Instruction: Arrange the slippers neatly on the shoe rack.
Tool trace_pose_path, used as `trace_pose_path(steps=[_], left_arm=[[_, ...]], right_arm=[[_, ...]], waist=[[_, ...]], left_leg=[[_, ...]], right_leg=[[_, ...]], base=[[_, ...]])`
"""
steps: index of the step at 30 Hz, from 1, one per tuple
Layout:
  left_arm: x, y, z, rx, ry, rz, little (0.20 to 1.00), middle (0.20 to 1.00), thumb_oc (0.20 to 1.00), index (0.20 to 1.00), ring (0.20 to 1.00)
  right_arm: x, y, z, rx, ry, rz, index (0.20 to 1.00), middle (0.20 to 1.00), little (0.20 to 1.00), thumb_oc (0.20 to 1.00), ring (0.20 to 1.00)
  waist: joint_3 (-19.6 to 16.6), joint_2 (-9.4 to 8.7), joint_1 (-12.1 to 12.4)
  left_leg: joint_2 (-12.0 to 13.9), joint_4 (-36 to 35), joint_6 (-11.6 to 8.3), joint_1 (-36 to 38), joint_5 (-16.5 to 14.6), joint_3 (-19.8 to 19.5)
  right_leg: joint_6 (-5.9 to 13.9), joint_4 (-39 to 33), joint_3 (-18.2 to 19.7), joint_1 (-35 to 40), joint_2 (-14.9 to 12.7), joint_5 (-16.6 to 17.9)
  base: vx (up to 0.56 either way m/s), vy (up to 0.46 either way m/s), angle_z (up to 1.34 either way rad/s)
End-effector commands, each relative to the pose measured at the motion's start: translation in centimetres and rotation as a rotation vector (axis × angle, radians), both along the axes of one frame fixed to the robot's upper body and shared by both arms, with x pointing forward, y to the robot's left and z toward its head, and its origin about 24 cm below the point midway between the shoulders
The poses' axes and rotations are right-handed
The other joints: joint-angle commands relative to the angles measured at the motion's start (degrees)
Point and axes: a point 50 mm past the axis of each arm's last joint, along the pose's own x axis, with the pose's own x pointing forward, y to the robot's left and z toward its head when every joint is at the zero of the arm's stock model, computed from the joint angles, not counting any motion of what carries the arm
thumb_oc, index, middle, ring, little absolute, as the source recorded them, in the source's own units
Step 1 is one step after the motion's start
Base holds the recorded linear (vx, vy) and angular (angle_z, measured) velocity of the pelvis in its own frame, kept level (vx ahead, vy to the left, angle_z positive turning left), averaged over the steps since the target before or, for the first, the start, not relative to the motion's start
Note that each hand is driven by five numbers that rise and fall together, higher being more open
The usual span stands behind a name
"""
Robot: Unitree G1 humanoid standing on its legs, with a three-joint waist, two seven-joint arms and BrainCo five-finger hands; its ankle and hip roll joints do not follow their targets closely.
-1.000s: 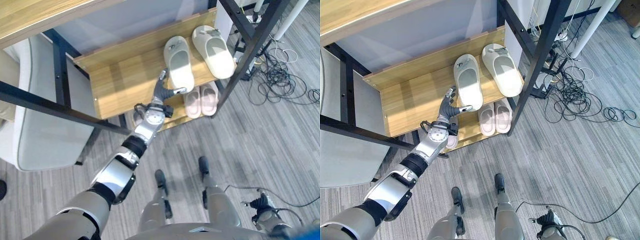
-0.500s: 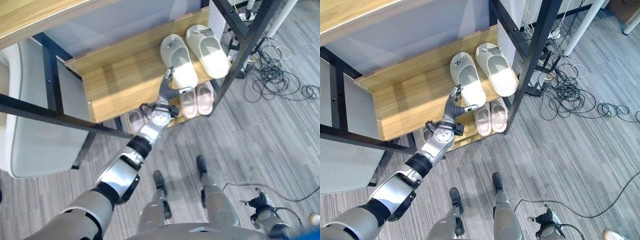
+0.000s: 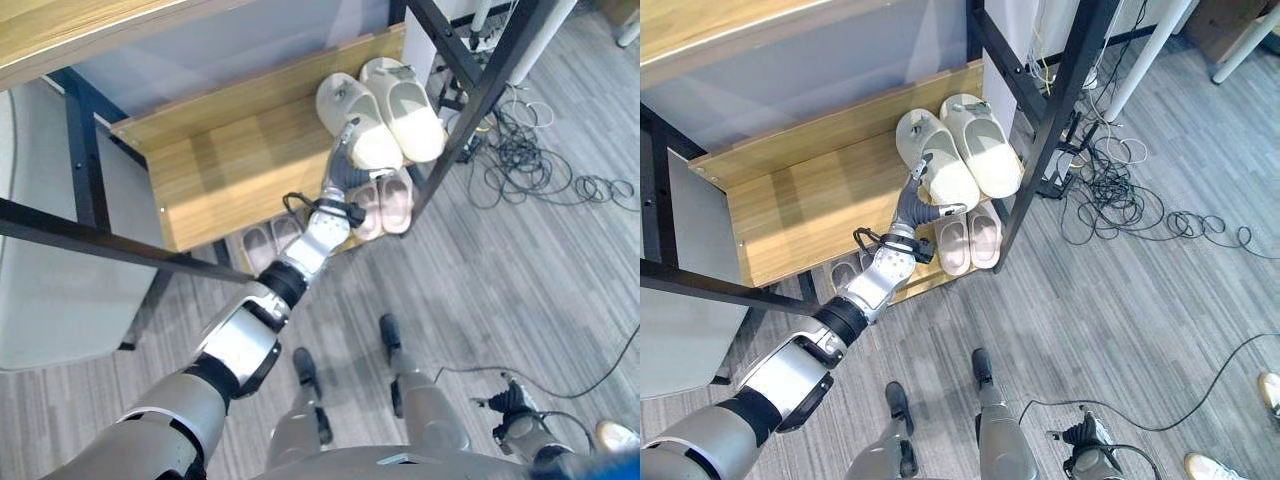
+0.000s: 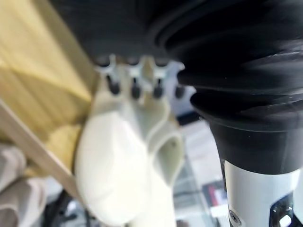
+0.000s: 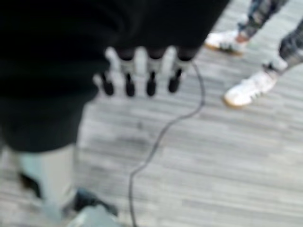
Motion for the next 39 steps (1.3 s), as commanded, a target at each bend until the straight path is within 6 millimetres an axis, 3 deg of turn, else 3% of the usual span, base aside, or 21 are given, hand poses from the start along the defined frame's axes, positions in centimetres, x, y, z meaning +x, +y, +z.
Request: trace_pose_path(steps=[1,5,11,14,15,18,19,20,21,25,26,31,33,34,35,37,38,39], left_arm=[[0.8,-1.0,3.9,-0.001,-0.124,-0.030,1.000,1.000,1.000,1.000,1.000],[0.9,-0.8,3.8,0.012,-0.118,-0.019,1.000,1.000,1.000,1.000,1.000],[0.6,1.1,4.7,-0.041,-0.179,0.005,1.000,1.000,1.000,1.000,1.000],[-0.9,2.4,5.1,-0.092,-0.252,-0.024,1.000,1.000,1.000,1.000,1.000],[-2.2,3.4,5.2,-0.115,-0.294,-0.064,1.000,1.000,1.000,1.000,1.000],[-4.0,4.9,4.4,-0.167,-0.298,-0.112,1.000,1.000,1.000,1.000,1.000],[-5.6,5.9,3.3,-0.183,-0.283,-0.153,1.000,1.000,1.000,1.000,1.000],[-5.6,6.0,3.2,-0.183,-0.281,-0.153,1.000,1.000,1.000,1.000,1.000],[-7.7,8.1,1.2,-0.062,-0.240,-0.184,1.000,1.000,1.000,1.000,1.000],[-9.3,9.7,-0.8,0.017,-0.147,-0.223,1.000,1.000,1.000,1.000,1.000],[-10.3,10.1,-2.2,-0.001,-0.068,-0.269,1.000,1.000,1.000,1.000,1.000],[-12.4,10.4,-3.8,0.027,0.052,-0.378,1.000,1.000,1.000,1.000,1.000],[-13.7,10.9,-7.0,0.051,0.242,-0.447,1.000,1.000,1.000,1.000,1.000],[-13.7,10.9,-7.0,0.051,0.243,-0.449,1.000,1.000,1.000,1.000,1.000],[-14.3,11.2,-8.4,0.054,0.319,-0.458,1.000,1.000,1.000,1.000,1.000],[-16.1,12.2,-13.1,0.047,0.533,-0.422,1.000,1.000,1.000,1.000,1.000],[-20.0,14.0,-19.8,0.155,0.805,-0.294,1.000,1.000,1.000,1.000,1.000],[-20.0,14.0,-19.9,0.155,0.803,-0.294,1.000,1.000,1.000,1.000,1.000]], right_arm=[[-0.1,-1.7,0.6,-0.054,-0.006,0.004,1.000,1.000,1.000,1.000,1.000],[-0.2,-1.7,0.6,-0.052,-0.004,0.005,1.000,1.000,1.000,1.000,1.000],[-0.7,-1.7,0.4,-0.038,0.001,-0.022,1.000,1.000,1.000,1.000,1.000],[-0.9,-1.6,0.3,-0.015,-0.007,-0.056,1.000,1.000,1.000,1.000,1.000],[-0.8,-1.4,0.3,0.003,-0.012,-0.082,1.000,1.000,1.000,1.000,1.000],[-1.3,-1.2,0.0,0.027,-0.010,-0.115,1.000,1.000,1.000,1.000,1.000],[-1.6,-1.0,-0.2,0.042,-0.007,-0.136,1.000,1.000,1.000,1.000,1.000],[-1.7,-1.0,-0.2,0.042,-0.005,-0.135,1.000,1.000,1.000,1.000,1.000],[-2.3,-1.4,-0.2,0.049,0.008,-0.161,1.000,1.000,1.000,1.000,1.000],[-2.6,-1.6,-0.3,0.044,0.029,-0.161,1.000,1.000,1.000,1.000,1.000],[-2.9,-1.8,-0.3,0.037,0.041,-0.165,1.000,1.000,1.000,1.000,1.000],[-3.6,-2.2,-0.4,0.026,0.062,-0.167,1.000,1.000,1.000,1.000,1.000],[-3.8,-2.3,-0.4,0.024,0.077,-0.159,1.000,1.000,1.000,1.000,1.000],[-3.9,-2.3,-0.4,0.024,0.078,-0.160,1.000,1.000,1.000,1.000,1.000],[-3.9,-2.2,-0.5,0.028,0.079,-0.161,1.000,1.000,1.000,1.000,1.000],[-3.8,-2.0,-0.5,0.044,0.078,-0.172,1.000,1.000,1.000,1.000,1.000],[-3.7,-2.0,-0.5,0.075,0.070,-0.200,1.000,1.000,1.000,1.000,1.000],[-3.7,-2.0,-0.5,0.074,0.069,-0.200,1.000,1.000,1.000,1.000,1.000]], waist=[[1.70,3.04,1.34],[1.56,3.09,1.32],[1.30,3.34,1.86],[1.51,3.59,2.61],[1.60,3.69,3.40],[1.56,3.80,4.29],[1.73,3.96,5.17],[1.66,3.92,5.12],[1.88,4.06,6.41],[1.29,3.96,7.35],[0.89,3.91,7.87],[-0.08,3.80,8.23],[-0.96,3.67,8.33],[-0.96,3.67,8.34],[-1.20,3.67,8.40],[-1.40,3.47,8.48],[-1.37,3.14,8.78],[-1.42,3.19,8.77]], left_leg=[[0.95,0.72,-1.14,-3.14,0.25,-1.17],[0.96,0.72,-1.13,-3.15,0.23,-1.22],[0.85,0.72,-1.13,-2.48,0.16,-1.49],[0.77,0.72,-1.10,-1.96,0.13,-1.91],[0.63,0.72,-1.07,-1.41,0.00,-2.24],[0.56,0.72,-1.07,-0.93,0.09,-2.33],[0.59,0.88,-1.02,-0.38,-0.01,-2.45],[0.59,0.87,-1.02,-0.35,-0.01,-2.44],[0.65,1.33,-0.98,0.88,-0.45,-3.13],[0.72,1.47,-0.98,1.93,-0.42,-3.65],[0.78,1.49,-0.96,2.70,-0.53,-3.83],[0.84,1.22,-0.86,4.24,-0.81,-4.26],[0.71,1.09,-0.73,5.29,-1.08,-4.63],[0.71,1.08,-0.73,5.34,-1.09,-4.64],[0.56,1.02,-0.66,5.78,-1.28,-4.66],[0.30,1.01,-0.41,6.71,-1.61,-4.93],[0.09,0.97,0.00,7.91,-2.37,-5.11],[0.08,0.89,0.02,7.76,-2.15,-5.11]], right_leg=[[2.02,9.10,-3.95,-6.82,-1.78,-7.37],[2.01,9.17,-3.95,-6.86,-1.77,-7.39],[1.98,9.30,-4.31,-5.85,-1.82,-7.75],[1.97,9.57,-4.71,-5.03,-2.02,-8.15],[1.96,9.81,-5.05,-4.26,-2.14,-8.54],[1.88,9.74,-5.33,-3.25,-2.22,-8.65],[1.86,9.77,-5.57,-2.36,-2.33,-8.97],[1.86,9.73,-5.57,-2.31,-2.32,-8.96],[1.88,10.06,-6.24,-0.16,-2.54,-9.80],[1.83,9.93,-7.20,1.65,-2.63,-10.00],[1.87,9.68,-7.79,2.92,-2.62,-10.19],[2.18,8.86,-8.58,5.08,-2.53,-10.25],[2.47,8.52,-8.81,6.36,-2.62,-10.10],[2.48,8.48,-8.82,6.43,-2.62,-10.10],[2.61,8.36,-8.95,6.93,-2.63,-10.09],[2.69,8.18,-9.08,8.04,-2.74,-10.12],[2.71,7.86,-9.34,9.46,-2.95,-10.38],[2.68,7.73,-9.35,9.35,-2.95,-10.15]], base=[[0.00,0.000,0.00],[0.00,0.000,0.00],[0.00,0.000,0.00],[0.00,-0.004,-0.01],[0.00,-0.012,0.07],[0.00,-0.008,0.10],[0.00,-0.004,0.17],[0.03,-0.014,0.28],[0.02,-0.029,0.23],[0.02,-0.017,0.17],[0.02,-0.012,0.27],[0.00,0.011,0.09],[0.00,0.016,0.12],[0.01,0.015,0.15],[0.02,0.017,0.10],[0.03,0.027,0.00],[0.00,0.000,0.00],[0.02,0.018,-0.03]])
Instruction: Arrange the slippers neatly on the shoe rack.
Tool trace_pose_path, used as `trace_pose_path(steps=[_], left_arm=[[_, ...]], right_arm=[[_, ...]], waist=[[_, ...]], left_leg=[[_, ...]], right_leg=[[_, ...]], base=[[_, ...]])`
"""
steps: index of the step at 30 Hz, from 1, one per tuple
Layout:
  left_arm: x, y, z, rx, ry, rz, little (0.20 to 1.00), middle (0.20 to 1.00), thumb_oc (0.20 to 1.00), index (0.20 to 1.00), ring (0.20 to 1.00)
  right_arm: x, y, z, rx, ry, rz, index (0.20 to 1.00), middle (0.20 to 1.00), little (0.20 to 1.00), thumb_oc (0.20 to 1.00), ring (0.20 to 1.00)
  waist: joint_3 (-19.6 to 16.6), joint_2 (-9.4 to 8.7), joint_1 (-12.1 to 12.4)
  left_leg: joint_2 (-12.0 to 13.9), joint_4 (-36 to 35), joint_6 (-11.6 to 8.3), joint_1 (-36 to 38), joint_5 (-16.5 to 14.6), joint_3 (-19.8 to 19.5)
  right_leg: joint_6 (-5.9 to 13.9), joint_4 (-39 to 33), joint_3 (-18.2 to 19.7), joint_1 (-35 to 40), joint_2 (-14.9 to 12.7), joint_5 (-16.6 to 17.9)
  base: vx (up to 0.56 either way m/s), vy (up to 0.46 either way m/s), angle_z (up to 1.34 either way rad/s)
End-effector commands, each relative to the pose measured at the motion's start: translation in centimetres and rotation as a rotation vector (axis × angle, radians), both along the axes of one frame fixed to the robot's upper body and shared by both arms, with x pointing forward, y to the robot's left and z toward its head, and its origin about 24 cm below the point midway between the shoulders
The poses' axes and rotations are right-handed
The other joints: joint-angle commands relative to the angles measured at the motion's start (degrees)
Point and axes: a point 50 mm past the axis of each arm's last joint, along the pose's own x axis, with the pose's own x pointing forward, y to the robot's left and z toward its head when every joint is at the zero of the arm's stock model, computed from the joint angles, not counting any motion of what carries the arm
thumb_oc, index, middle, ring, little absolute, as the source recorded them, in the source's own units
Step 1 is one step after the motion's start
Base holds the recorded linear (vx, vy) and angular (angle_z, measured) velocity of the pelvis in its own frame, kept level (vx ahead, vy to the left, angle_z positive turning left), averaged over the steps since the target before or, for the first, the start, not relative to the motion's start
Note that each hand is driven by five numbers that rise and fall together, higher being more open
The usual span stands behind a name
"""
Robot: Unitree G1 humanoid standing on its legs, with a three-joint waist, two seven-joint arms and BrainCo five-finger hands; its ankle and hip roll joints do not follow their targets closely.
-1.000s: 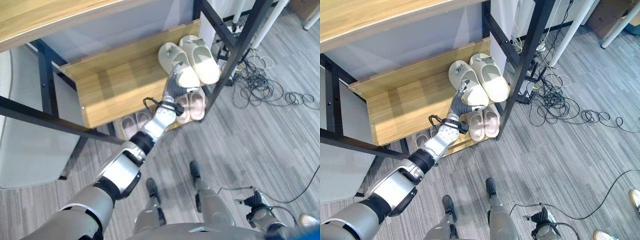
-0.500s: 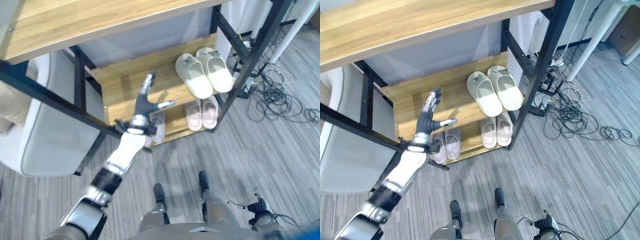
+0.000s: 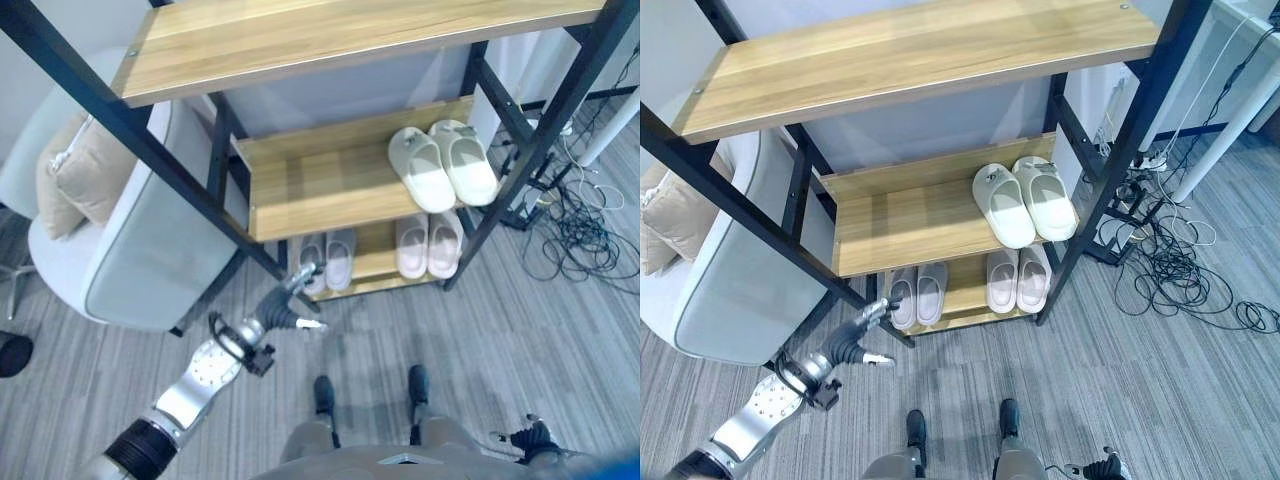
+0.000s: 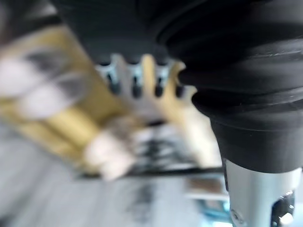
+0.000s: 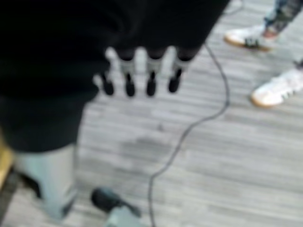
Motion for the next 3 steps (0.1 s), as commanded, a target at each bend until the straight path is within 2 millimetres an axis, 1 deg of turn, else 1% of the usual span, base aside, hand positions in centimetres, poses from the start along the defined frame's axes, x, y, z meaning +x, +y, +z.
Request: trace_pose_path(steps=[1,2,3], left_arm=[[-1.9,0.7,-2.7,0.170,0.083,-0.036,1.000,1.000,1.000,1.000,1.000],[-3.8,1.3,-5.1,0.257,0.191,-0.017,1.000,1.000,1.000,1.000,1.000],[-5.5,1.9,-6.8,0.340,0.280,-0.003,1.000,1.000,1.000,1.000,1.000]], right_arm=[[0.7,-0.1,0.2,0.021,-0.042,-0.011,1.000,1.000,1.000,1.000,1.000],[0.6,0.0,0.2,0.027,-0.038,-0.006,1.000,1.000,1.000,1.000,1.000],[0.4,0.1,0.1,0.032,-0.030,-0.001,1.000,1.000,1.000,1.000,1.000]], waist=[[1.98,-0.38,0.61],[2.08,-0.56,0.51],[2.12,-0.78,0.44]], left_leg=[[-1.03,0.95,1.59,-0.78,-1.88,0.61],[-1.12,0.96,1.71,-0.66,-1.92,0.63],[-1.21,1.02,1.76,-0.44,-2.15,0.67]], right_leg=[[3.58,9.29,-2.33,-3.48,-2.99,-8.63],[3.51,9.16,-2.18,-3.37,-2.95,-8.57],[3.49,9.09,-2.01,-3.21,-2.90,-8.68]], base=[[-0.01,0.014,0.03],[0.01,0.022,0.03],[0.01,0.027,0.09]])
